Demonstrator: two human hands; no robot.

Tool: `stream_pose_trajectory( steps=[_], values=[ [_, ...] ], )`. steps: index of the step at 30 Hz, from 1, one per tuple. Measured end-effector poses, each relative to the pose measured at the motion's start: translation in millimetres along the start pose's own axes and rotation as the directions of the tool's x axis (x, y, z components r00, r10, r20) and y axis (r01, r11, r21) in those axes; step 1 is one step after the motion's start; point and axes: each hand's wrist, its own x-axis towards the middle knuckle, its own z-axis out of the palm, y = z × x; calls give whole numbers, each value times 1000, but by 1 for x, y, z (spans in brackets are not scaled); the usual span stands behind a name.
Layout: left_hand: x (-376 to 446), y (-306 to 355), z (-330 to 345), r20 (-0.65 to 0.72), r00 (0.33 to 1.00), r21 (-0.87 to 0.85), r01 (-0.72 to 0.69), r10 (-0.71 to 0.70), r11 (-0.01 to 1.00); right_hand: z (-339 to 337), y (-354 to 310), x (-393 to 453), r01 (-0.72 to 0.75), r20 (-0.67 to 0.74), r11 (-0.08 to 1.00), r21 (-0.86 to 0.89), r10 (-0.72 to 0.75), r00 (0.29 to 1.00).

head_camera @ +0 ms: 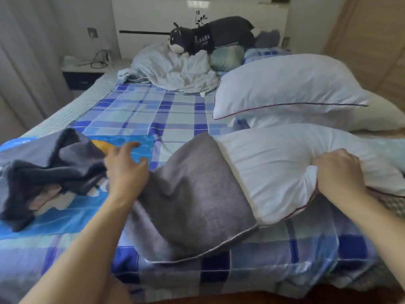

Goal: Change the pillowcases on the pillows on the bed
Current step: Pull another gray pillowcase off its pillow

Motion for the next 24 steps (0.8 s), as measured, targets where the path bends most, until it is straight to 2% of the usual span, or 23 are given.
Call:
stream_pose_trajectory(
  steps=[2,3,5,6,8,11,13,15,18,20,22,23,24],
  values=[
    [-45,30,9,175,961,-121,-194,213,974,-19,-19,7,-35,-86,983,178,51,995],
    [-70,40,16,293,920,-120,-236,262,964,-28,-33,7,34,-162,961,273,11,987],
    [-112,52,30,482,840,88,-331,251,939,-33,-72,2,230,-216,878,421,-149,965],
    [-123,53,36,517,819,231,-414,249,881,-30,-93,-3,306,-191,835,458,-244,951],
    [-128,54,38,558,791,386,-513,249,767,-10,-119,-11,368,-114,829,420,-354,928],
    [-121,47,32,615,760,442,-554,211,706,18,-118,-9,341,-12,908,241,-349,937],
    [-124,38,28,600,774,442,-533,204,722,26,-116,-5,298,-20,933,200,-301,954],
    [-127,27,26,594,783,369,-470,185,802,28,-120,-1,278,-33,943,182,-277,960],
    [-114,9,27,576,795,79,-285,189,955,29,-124,3,277,-42,945,173,-274,961],
    [-95,-3,20,625,767,-39,-154,145,987,31,-123,5,275,-71,943,187,-266,961],
    [-74,-15,-1,693,714,-40,-105,103,994,33,-119,7,270,-88,943,196,-257,962],
    [-63,-24,-14,692,718,12,-117,76,993,35,-119,10,261,-89,943,205,-247,965],
    [-48,-36,-25,654,756,105,-140,37,985,35,-119,14,246,-89,943,226,-231,969]
  ],
)
